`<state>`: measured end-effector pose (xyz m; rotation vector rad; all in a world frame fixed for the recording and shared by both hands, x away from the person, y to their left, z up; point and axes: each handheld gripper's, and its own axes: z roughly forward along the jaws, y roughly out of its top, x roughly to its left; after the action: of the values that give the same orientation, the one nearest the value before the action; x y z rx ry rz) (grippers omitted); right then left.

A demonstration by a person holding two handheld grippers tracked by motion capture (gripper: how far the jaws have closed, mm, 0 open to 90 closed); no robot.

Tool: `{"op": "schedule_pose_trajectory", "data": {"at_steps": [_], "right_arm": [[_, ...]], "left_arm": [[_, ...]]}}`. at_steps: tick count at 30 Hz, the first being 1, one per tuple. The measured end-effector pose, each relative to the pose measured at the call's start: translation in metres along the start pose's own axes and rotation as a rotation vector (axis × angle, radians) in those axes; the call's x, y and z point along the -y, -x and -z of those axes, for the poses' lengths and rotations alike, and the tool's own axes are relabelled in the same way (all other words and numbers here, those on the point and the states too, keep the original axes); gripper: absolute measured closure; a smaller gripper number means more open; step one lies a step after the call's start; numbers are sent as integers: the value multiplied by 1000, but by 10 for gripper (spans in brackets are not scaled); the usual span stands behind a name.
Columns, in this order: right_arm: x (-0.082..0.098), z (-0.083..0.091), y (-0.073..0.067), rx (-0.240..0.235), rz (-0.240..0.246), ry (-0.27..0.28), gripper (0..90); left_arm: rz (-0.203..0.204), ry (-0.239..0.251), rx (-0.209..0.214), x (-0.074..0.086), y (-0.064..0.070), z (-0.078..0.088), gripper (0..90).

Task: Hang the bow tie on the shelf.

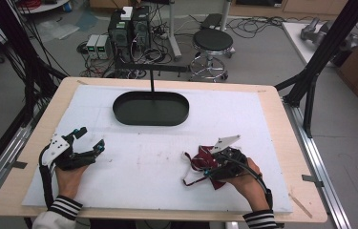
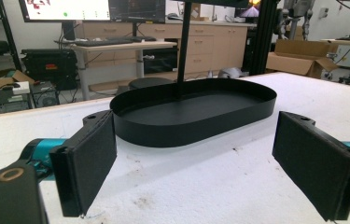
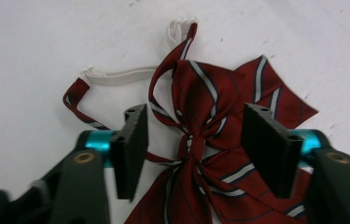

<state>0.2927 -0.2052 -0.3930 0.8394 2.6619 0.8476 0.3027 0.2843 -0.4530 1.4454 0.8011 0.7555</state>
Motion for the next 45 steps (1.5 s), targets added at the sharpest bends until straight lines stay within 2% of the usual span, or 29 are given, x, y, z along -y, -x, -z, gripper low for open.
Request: {"op": "schedule_pose_trajectory", "data": {"at_steps": [8,14,23,25,33,40,45], "right_arm": [[3,-10,0,-11,-27,-45,567],[2,-13,1,-12,-44,-50,629],[4,-20,2,-23,-65,-89,650],[5,-24,2,-17,-59,-112,661],[6,-27,1,3,-45,-134,733],[5,-27,-1,21,-53,-140,755],[6,-26,1,14,-66,-116,756]], "left_arm": [[-1,-2,1,0,0,0,140],[2,0,0,0,0,0,140],[0,-1,-1,0,0,0,140],[-2,-1,0,0,0,0,140],[1,0,-1,0,0,0,140],[-2,0,0,0,0,0,141],[0,0,0,0,0,0,141]]}}
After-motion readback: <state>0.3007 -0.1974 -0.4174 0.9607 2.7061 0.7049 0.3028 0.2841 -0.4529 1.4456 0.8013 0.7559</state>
